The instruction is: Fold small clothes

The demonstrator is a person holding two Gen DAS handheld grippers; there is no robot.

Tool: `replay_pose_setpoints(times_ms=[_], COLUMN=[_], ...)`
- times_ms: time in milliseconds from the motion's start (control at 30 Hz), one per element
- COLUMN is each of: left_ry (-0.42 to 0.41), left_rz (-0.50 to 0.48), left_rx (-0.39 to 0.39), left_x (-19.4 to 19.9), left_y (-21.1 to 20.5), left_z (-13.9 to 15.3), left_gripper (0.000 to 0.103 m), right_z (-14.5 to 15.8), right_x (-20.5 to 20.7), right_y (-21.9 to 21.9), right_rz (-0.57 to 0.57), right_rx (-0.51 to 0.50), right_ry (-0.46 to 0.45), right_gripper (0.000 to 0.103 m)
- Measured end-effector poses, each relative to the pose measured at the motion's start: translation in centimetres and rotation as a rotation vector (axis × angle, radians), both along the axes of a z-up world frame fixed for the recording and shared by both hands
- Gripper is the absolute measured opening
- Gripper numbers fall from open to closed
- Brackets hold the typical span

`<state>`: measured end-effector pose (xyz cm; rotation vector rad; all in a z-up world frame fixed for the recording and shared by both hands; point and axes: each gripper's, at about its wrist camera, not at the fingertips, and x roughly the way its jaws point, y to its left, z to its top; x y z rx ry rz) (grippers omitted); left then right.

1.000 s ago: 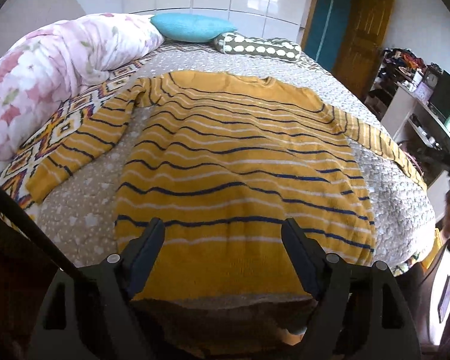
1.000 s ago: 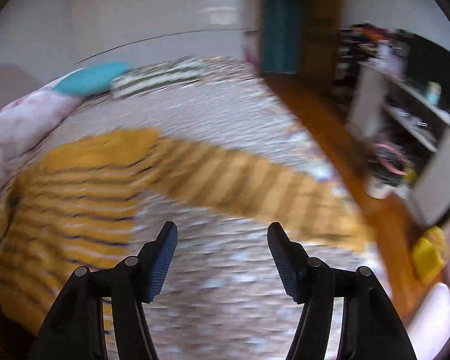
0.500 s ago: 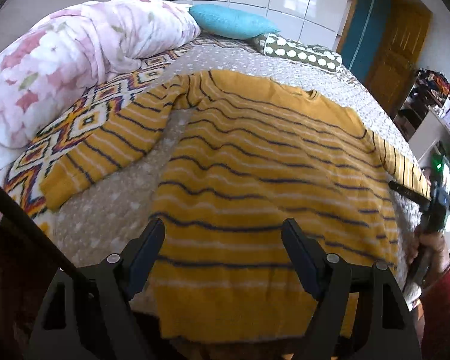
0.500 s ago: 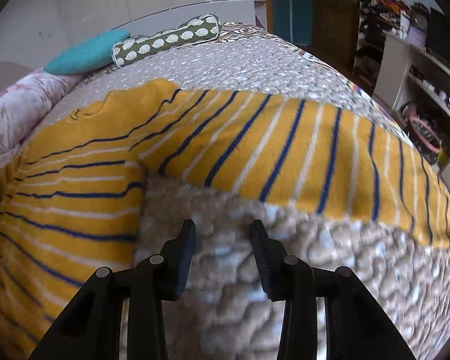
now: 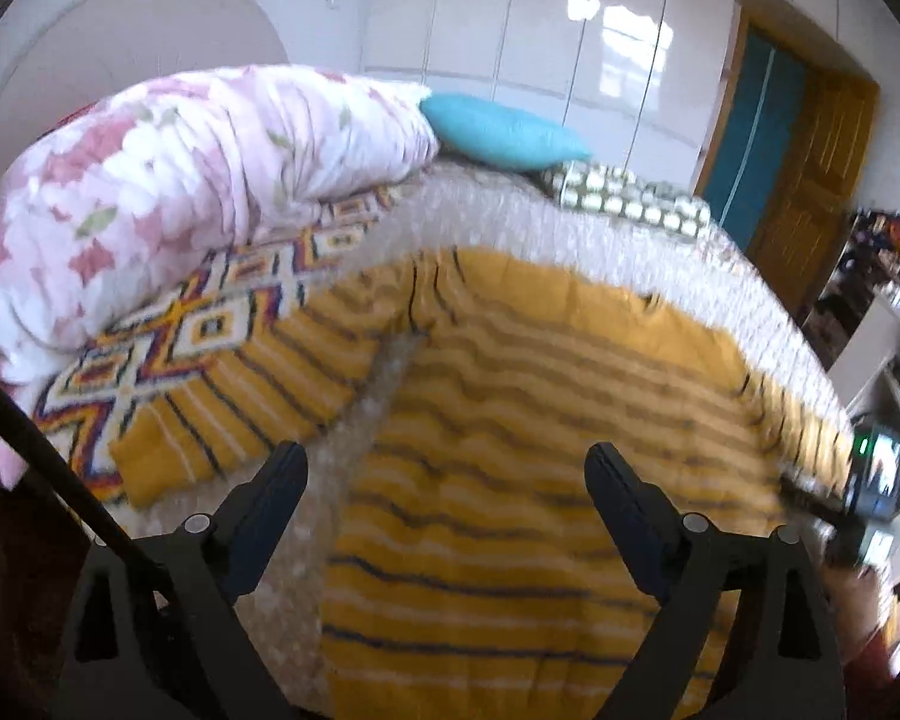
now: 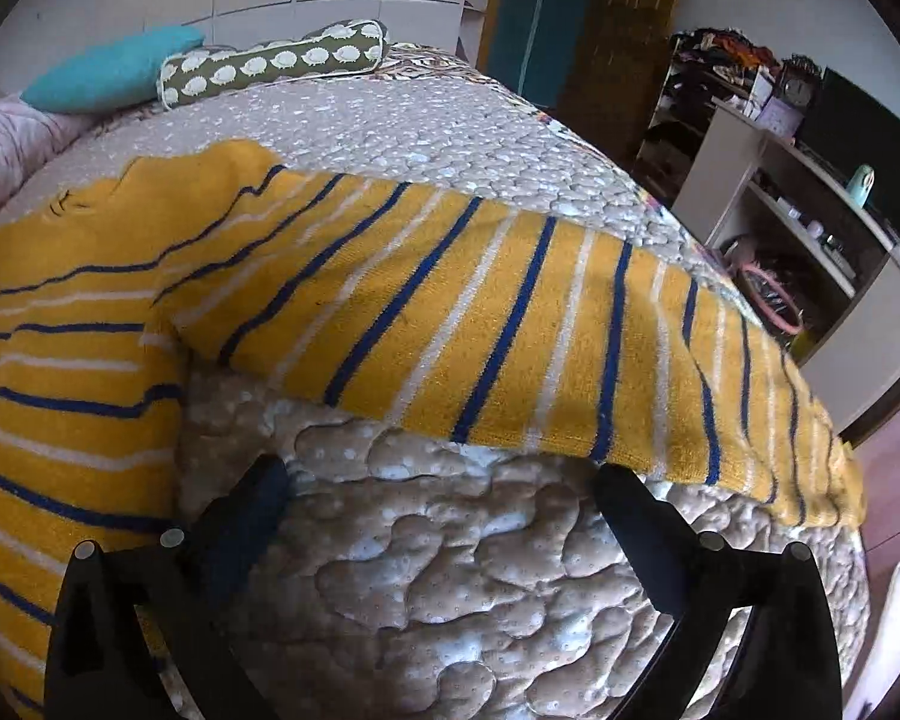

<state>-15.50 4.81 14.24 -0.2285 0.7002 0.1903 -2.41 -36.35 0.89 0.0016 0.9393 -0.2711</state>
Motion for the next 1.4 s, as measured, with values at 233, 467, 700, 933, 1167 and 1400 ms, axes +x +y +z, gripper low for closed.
replay_pose_setpoints(times_ms=[233, 467, 700, 933, 1167, 1400], left_ry=[-0.16, -0.286, -0.152, 0.089, 0.109, 0.1], left_rz=[-0.001, -0.149, -0.13, -0.032, -0.067, -0.115], left_rx=[0.021, 0.081, -0.007, -0.155, -0.115, -0.087], left_x=[0.5, 0.0, -1.3, -4.5, -6.2, -5.8], left_y=[1.1, 0.9, 0.2, 0.1, -1.4, -3.1], left_z=[4.3, 6.8, 5.2, 0.2, -0.6, -0.2], left_gripper=[0.098, 0.103, 0.103, 0.103, 0.103, 0.103], right_z=[-0.2, -0.2, -0.2, -0.2, -0.2, -0.2], right_x=[-0.2, -0.2, -0.1, -0.2, -0.2, -0.1], right_y=[-1.1, -1.0, -1.0, -1.1, -1.1, -1.0], right_rz=[-0.005, -0.005, -0.004, -0.004, -0.004, -0.005], right_rx=[0.073, 0.068, 0.068, 0.069, 0.069, 0.069], right_ry=[-0.004, 0.001, 0.002, 0.002, 0.003, 0.003], right_gripper=[0.103, 0.103, 0.103, 0.103, 0.103, 0.103])
